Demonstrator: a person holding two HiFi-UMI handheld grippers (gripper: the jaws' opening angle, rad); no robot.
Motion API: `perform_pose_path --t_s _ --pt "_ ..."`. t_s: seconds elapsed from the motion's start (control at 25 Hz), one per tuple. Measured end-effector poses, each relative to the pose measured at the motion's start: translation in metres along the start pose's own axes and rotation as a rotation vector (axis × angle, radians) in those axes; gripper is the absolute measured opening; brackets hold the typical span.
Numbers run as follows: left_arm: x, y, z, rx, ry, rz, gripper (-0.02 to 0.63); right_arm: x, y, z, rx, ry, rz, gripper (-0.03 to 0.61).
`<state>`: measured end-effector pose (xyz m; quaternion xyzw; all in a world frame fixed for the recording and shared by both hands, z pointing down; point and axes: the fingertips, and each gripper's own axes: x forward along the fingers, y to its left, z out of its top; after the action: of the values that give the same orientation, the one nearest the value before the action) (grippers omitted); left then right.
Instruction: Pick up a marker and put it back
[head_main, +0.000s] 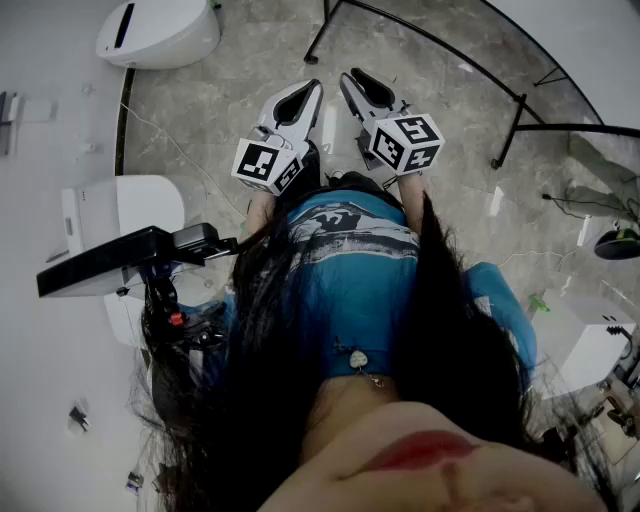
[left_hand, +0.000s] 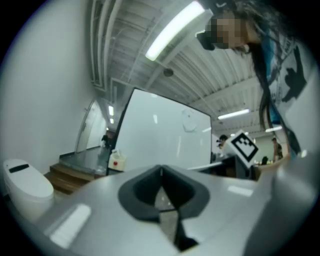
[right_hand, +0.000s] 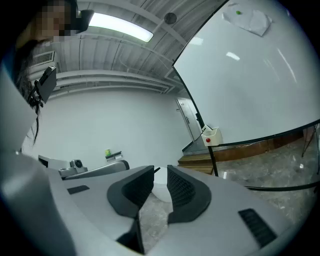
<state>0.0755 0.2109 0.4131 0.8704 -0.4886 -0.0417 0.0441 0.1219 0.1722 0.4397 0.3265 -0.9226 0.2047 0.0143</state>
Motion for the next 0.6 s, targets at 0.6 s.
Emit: perform_pose_path --t_s 0.6 --pt "0.097 0.194 0.029 -0.020 0.008 -0.056 0.003 0.184 -0.053 0.056 0.041 -0.001 -0.052 0.084"
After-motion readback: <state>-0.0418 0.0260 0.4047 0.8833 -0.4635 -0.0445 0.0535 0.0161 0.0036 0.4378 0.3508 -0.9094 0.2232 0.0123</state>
